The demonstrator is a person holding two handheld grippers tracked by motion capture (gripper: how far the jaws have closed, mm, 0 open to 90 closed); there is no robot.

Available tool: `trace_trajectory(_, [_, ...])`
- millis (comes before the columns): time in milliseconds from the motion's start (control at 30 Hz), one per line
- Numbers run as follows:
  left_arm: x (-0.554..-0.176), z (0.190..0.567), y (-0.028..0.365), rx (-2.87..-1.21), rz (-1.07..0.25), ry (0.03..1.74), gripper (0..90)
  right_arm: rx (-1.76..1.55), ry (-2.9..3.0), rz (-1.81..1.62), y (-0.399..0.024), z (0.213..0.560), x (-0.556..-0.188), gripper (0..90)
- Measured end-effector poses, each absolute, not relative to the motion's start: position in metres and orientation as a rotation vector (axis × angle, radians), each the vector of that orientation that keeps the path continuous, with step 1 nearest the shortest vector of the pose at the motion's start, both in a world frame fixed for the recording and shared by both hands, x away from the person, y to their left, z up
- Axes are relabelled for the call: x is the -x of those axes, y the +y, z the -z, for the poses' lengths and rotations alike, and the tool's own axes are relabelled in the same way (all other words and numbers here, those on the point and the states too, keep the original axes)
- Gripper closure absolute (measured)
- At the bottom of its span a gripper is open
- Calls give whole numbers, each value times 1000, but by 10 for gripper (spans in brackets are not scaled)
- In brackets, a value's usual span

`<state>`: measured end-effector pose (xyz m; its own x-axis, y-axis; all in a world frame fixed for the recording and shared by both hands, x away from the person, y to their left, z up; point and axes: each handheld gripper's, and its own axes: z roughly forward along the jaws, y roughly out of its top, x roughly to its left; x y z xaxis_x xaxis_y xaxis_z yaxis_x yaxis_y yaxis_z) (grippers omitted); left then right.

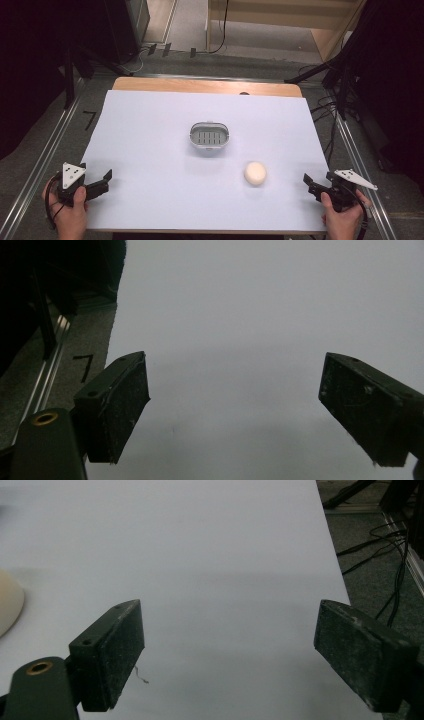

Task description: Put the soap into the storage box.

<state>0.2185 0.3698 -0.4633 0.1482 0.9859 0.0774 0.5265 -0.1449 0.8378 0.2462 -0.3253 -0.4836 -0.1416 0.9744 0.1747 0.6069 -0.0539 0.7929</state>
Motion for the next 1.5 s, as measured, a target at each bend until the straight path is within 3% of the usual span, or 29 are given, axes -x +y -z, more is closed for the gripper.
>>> trace_trajectory(1167, [-218,463,372,-1723,-882,1483,136,-1494,1992,-1173,-265,483,-252,242])
trace_trajectory(1500, [-218,463,372,-1730,-883,1483,137,-1477,2044,-1147,-249,484,-252,219])
